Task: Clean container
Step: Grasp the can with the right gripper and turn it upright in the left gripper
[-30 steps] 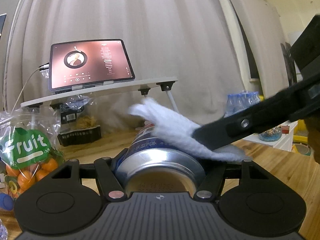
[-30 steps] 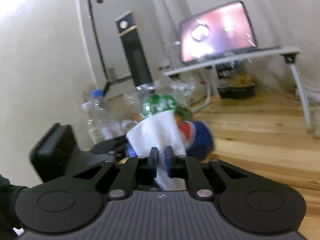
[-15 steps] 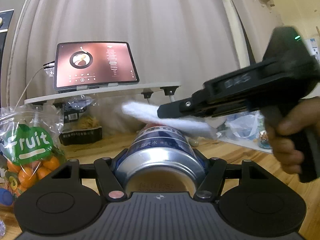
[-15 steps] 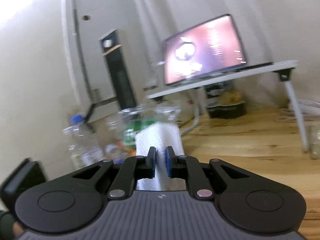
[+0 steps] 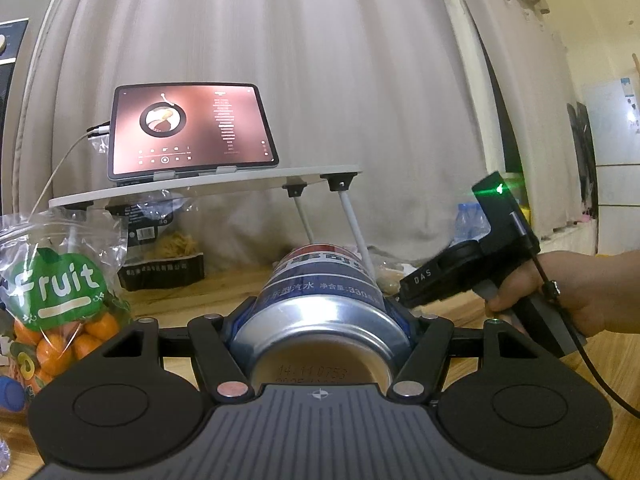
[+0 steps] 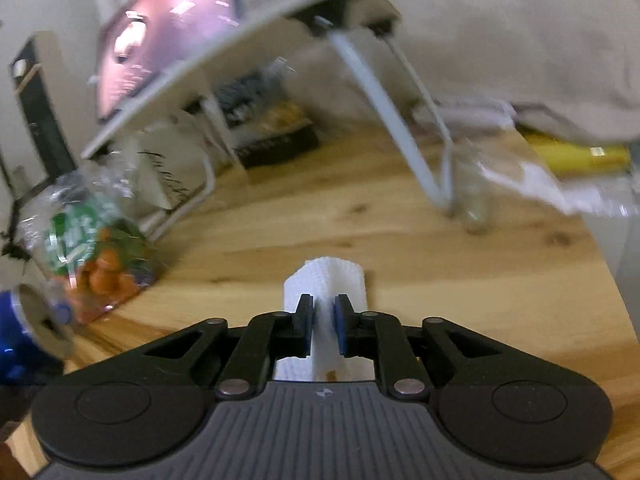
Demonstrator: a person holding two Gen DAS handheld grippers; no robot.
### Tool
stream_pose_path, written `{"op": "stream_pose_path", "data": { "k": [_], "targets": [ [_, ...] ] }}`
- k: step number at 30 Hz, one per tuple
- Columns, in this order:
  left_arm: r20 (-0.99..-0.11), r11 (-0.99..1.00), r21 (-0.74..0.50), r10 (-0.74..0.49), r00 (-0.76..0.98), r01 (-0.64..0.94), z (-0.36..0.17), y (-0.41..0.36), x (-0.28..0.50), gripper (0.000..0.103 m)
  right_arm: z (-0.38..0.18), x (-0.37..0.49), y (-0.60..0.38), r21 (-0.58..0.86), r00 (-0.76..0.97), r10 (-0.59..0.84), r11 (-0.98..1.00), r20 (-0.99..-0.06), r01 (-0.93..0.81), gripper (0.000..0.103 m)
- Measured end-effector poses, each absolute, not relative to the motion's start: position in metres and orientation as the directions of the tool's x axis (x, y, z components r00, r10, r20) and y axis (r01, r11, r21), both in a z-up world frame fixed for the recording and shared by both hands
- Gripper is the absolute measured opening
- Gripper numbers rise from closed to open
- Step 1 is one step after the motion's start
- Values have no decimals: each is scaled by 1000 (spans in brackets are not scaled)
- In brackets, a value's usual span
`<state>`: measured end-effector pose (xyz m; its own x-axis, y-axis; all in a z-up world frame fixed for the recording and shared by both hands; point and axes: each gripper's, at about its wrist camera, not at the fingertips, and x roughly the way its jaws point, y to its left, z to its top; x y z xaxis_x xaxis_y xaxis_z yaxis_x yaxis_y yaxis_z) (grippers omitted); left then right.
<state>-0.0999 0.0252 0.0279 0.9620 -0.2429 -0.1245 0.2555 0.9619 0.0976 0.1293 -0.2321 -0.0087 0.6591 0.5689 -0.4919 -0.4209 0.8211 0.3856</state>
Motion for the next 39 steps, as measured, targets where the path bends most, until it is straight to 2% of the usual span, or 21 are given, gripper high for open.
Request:
{"op": "stream_pose_path", "data": {
  "k": [1,2,3,7,11,14,18,22,23,24,25,26,28,31,33,35,37,39],
  "targets": [
    [-125,962,99,-243,962,255,28,25,-100,68,-12,130,-236,411,653,578,813,-490,-412,43],
    [-127,962,100,-243,962,256,28,25,-99,68,-14,129,-240,430,662,579,810,-477,-399,61],
    [-128,961,102,-243,962,256,28,24,-99,68,-14,126,-245,445,680,575,808,-454,-386,69],
    [-141,957,115,-250,958,267,28,21,-97,68,-5,112,-256,545,683,634,738,-362,-397,71],
    [-142,951,137,-257,956,277,28,18,-97,68,2,89,-258,722,600,769,542,-219,-431,86],
    [-127,939,129,-303,945,318,28,20,-98,68,-7,78,-255,850,513,853,337,-94,-405,93],
    [-104,919,98,-372,922,382,28,27,-101,68,-32,64,-243,930,450,893,156,12,-333,95],
    [-82,891,84,-440,894,446,28,30,-103,68,-46,59,-230,954,401,914,57,69,-295,94],
    [-90,892,88,-435,896,442,28,28,-102,68,-46,58,-228,952,396,915,50,78,-303,90],
    [-97,894,90,-431,897,439,28,27,-101,67,-46,58,-226,949,385,919,40,88,-313,76],
    [-104,896,92,-425,899,434,28,26,-100,68,-44,57,-224,944,374,922,32,98,-328,68],
    [-113,899,97,-416,902,427,28,25,-99,68,-39,54,-224,934,366,925,40,100,-356,68],
    [-144,908,122,-382,913,400,28,19,-97,72,-22,50,-223,889,378,924,125,57,-440,68],
    [-206,911,164,-343,917,377,27,8,-90,72,17,34,-220,716,424,904,326,-46,-617,68],
    [-231,913,192,-315,921,360,26,2,-88,72,48,14,-210,486,510,850,504,-132,-714,67],
    [-245,914,210,-295,924,347,25,-1,-87,72,70,-7,-196,229,578,796,605,-179,-763,67],
    [-252,913,219,-288,924,344,25,-2,-87,72,80,-23,-181,58,602,765,628,-227,-776,67],
    [-249,912,228,-284,926,341,25,-3,-88,72,82,-33,-169,-48,622,740,633,-257,-773,67]
  ]
}}
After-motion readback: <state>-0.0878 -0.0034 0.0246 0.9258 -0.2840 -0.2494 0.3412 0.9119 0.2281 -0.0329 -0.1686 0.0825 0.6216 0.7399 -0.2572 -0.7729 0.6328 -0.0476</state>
